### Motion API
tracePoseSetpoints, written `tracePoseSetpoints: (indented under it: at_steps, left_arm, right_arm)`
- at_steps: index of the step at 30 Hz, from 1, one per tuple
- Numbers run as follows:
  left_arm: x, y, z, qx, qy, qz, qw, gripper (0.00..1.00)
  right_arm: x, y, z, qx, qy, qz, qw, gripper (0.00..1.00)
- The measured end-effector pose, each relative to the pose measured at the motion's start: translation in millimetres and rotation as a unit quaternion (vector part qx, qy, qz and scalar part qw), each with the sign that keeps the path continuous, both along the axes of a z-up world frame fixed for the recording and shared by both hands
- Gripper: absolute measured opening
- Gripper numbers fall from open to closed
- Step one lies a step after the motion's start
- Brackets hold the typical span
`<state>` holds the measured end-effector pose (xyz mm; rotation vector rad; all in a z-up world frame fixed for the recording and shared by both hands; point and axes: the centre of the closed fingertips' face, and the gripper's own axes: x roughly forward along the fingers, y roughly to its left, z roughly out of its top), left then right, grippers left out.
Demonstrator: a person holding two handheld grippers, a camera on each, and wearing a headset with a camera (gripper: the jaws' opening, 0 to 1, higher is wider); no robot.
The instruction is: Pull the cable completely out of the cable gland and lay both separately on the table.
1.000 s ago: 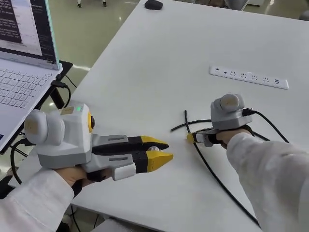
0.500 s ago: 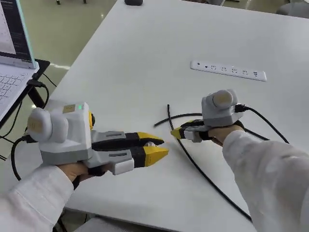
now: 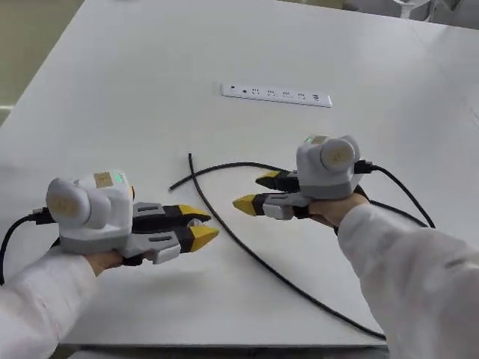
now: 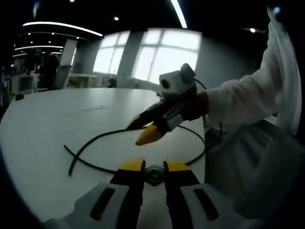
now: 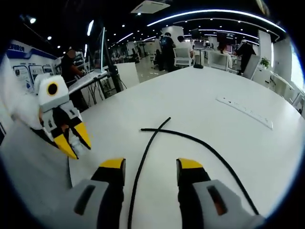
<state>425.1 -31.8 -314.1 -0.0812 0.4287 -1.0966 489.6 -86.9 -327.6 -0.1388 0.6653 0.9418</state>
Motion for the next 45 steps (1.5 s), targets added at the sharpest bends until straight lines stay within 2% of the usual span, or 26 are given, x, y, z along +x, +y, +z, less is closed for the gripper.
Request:
tracePoseSetpoints:
  at_steps: [6,10,15,17,20,24,27,35,42,45]
  left_arm:
    - [4.2,-11.1,-32.1,0.015,0.02,0.005,0.9997,0.17]
    - [4.0,-13.8,-51.3,0.041,0.024,0.003,0.9989,0.17]
    - [5.5,-14.5,-57.5,0.049,0.02,0.011,0.9985,0.18]
    - [7.5,-11.4,-64.2,0.074,0.009,0.018,0.997,0.18]
    - [6.9,-10.8,-72.4,0.087,0.009,0.021,0.9959,0.18]
    - [5.4,-12.6,-74.4,0.088,0.012,0.025,0.9957,0.18]
    - [3.6,-13.4,-77.0,0.097,0.01,0.024,0.9949,0.18]
    - [3.4,-12.4,-80.4,0.108,0.007,0.031,0.9936,0.19]
    - [3.1,-11.5,-71.6,0.112,0.004,0.039,0.9929,0.24]
    - [2.5,-6.1,-62.4,0.119,0.001,0.048,0.9917,0.27]
  right_arm:
    - [-17.2,-37.2,8.3,-0.009,-0.009,-0.015,0.9998,0.46]
    - [-28.3,-56.3,16.5,0.006,-0.004,-0.038,0.9993,0.47]
    - [-37.7,-73.7,22.0,0.007,-0.008,-0.061,0.9981,0.49]
    - [-43.0,-78.7,26.8,0.018,-0.009,-0.072,0.9972,0.5]
    - [-55.5,-87.3,31.0,0.024,-0.009,-0.076,0.9968,0.5]
    - [-68.7,-101.0,34.1,0.02,-0.011,-0.085,0.9961,0.5]
    - [-76.7,-113.7,37.4,0.026,-0.012,-0.102,0.9943,0.5]
    - [-87.4,-135.2,47.8,0.034,-0.022,-0.132,0.9904,0.51]
    - [-95.8,-145.7,51.8,0.036,-0.027,-0.137,0.9896,0.53]
    - [-101.0,-148.6,51.5,0.036,-0.028,-0.135,0.9898,0.55]
